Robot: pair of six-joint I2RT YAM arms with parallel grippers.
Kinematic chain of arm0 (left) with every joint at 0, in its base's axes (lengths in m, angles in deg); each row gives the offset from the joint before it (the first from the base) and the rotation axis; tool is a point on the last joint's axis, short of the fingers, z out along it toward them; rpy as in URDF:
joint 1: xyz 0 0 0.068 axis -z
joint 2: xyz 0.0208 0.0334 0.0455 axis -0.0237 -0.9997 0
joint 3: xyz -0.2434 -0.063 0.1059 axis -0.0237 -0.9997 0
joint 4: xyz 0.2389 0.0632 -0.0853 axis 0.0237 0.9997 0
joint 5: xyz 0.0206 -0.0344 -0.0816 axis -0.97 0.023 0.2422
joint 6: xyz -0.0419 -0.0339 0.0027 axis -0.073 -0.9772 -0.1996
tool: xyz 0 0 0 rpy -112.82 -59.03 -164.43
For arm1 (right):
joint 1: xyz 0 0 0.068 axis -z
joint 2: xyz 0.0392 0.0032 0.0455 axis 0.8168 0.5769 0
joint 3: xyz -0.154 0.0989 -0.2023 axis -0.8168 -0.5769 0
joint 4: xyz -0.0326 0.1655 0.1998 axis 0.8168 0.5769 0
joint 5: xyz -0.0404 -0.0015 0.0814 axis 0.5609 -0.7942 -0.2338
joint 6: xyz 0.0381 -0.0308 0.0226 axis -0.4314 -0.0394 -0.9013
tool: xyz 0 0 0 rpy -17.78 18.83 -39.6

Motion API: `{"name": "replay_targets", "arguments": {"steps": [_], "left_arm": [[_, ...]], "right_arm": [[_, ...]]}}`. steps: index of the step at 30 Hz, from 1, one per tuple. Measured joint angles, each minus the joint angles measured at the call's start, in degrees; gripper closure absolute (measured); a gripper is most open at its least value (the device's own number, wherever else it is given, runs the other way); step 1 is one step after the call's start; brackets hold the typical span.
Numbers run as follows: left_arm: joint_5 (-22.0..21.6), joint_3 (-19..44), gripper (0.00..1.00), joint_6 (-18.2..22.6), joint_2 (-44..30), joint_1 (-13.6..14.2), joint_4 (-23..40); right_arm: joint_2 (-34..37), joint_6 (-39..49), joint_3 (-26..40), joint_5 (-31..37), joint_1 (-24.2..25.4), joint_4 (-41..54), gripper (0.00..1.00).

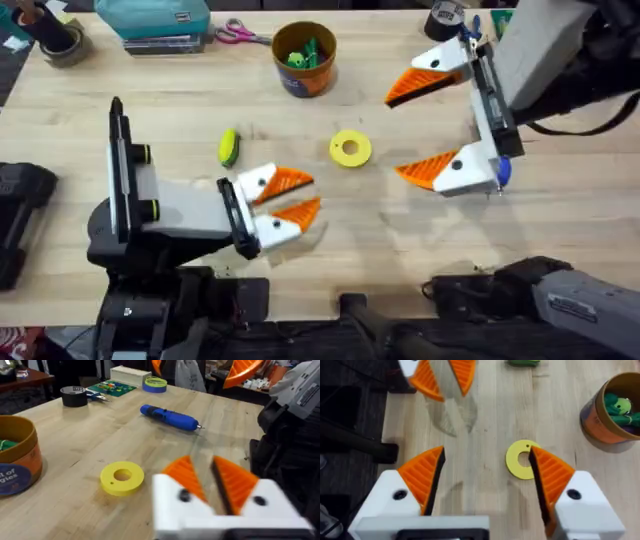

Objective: Pick up the gripper from the table and insert it into the empty holder that is missing its gripper. Then pick up a screw, insert it into the mounting hole, and use the screwdriver to tighten it. Finally, clean up the table by picking up the vegetable and placing it into the bucket.

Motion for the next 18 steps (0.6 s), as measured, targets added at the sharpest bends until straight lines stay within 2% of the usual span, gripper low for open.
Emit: {"name": "replay_targets", "arguments": {"steps": [1,2,3,7,8,11,14,18], "left_arm": [[0.00,0.00,0.893,0.02,0.01,0.00,0.00],[0.00,0.00,0.965,0.33,-0.01,0.00,-0.02],[0.00,0.00,0.990,0.36,0.01,0.00,-0.02],[0.02,0.00,0.996,0.37,0.01,0.00,0.00],[0.00,0.00,0.996,0.37,0.01,0.00,-0.01],[0.00,0.00,0.996,0.37,0.01,0.00,0.00],[0.00,0.00,0.996,0.37,0.01,0.00,-0.02],[0.00,0.00,0.996,0.37,-0.01,0.00,-0.01]], "right_arm": [[0.00,0.00,0.00,0.00,0.00,-0.01,0.003],[0.00,0.00,0.00,0.00,0.00,-0.01,0.003],[0.00,0.00,0.00,0.00,0.00,-0.03,0.004],[0.00,-1.78,0.00,1.31,0.00,-1.89,0.004],[0.00,-8.83,0.00,4.65,0.00,-5.89,0.004],[0.00,-19.09,0.00,10.13,0.00,-8.98,0.004],[0.00,-29.48,0.35,17.60,0.00,-9.02,0.004],[0.04,-42.87,3.90,30.85,0.00,-6.29,0.003]]}}
